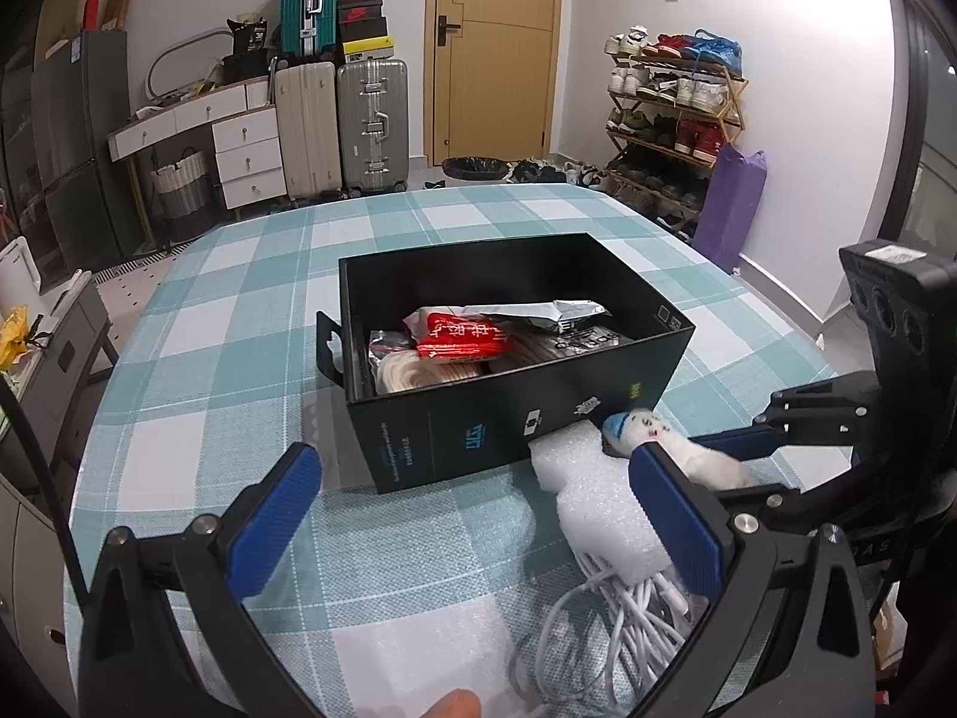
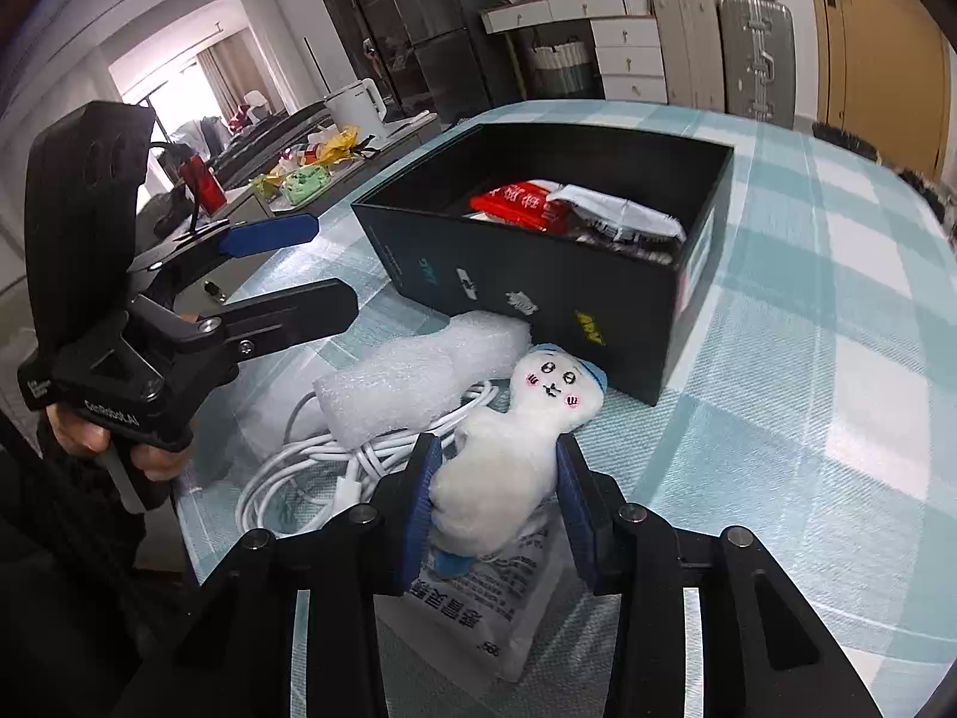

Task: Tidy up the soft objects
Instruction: 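Grasp the white plush doll with the right tool while the left tool grasps the bubble wrap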

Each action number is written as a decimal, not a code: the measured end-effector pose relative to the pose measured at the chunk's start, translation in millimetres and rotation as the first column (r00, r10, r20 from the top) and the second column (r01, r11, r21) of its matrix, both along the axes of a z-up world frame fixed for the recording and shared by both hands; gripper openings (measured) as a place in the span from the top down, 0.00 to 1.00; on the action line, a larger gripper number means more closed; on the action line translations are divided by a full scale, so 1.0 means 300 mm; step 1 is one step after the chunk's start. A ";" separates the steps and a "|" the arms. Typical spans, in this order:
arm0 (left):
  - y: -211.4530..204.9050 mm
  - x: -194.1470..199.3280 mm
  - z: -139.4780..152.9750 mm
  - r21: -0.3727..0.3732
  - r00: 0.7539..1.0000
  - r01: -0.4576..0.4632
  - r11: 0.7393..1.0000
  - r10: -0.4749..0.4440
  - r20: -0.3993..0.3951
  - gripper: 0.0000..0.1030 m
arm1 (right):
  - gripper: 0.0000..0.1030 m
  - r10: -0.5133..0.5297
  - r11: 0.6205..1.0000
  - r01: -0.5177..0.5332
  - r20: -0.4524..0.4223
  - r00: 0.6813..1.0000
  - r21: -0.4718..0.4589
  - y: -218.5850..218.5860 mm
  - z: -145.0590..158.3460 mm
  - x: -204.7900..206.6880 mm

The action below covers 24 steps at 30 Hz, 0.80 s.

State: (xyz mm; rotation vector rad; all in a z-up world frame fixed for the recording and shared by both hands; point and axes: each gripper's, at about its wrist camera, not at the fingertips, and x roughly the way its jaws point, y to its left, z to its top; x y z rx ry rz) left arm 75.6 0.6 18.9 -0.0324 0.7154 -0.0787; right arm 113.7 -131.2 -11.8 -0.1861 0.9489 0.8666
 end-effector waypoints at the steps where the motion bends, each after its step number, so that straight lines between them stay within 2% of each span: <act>1: -0.002 -0.001 0.000 -0.001 1.000 0.002 1.000 -0.002 -0.002 0.00 | 0.63 -0.001 1.000 0.001 0.006 1.000 -0.001 -0.004 0.006 -0.002; 12: -0.042 0.005 -0.026 -0.013 0.998 0.036 0.999 -0.037 -0.042 0.00 | 0.63 -0.022 1.000 0.020 0.082 0.996 0.022 -0.055 0.088 -0.018; 17: -0.074 0.006 -0.043 -0.011 0.995 0.079 0.997 -0.080 -0.058 0.00 | 0.63 -0.023 0.999 0.020 0.107 0.994 0.027 -0.064 0.107 -0.030; 24: -0.103 0.011 -0.059 -0.065 0.987 0.134 0.989 -0.139 -0.081 0.04 | 0.63 -0.018 0.999 0.014 0.114 0.993 0.036 -0.065 0.119 -0.038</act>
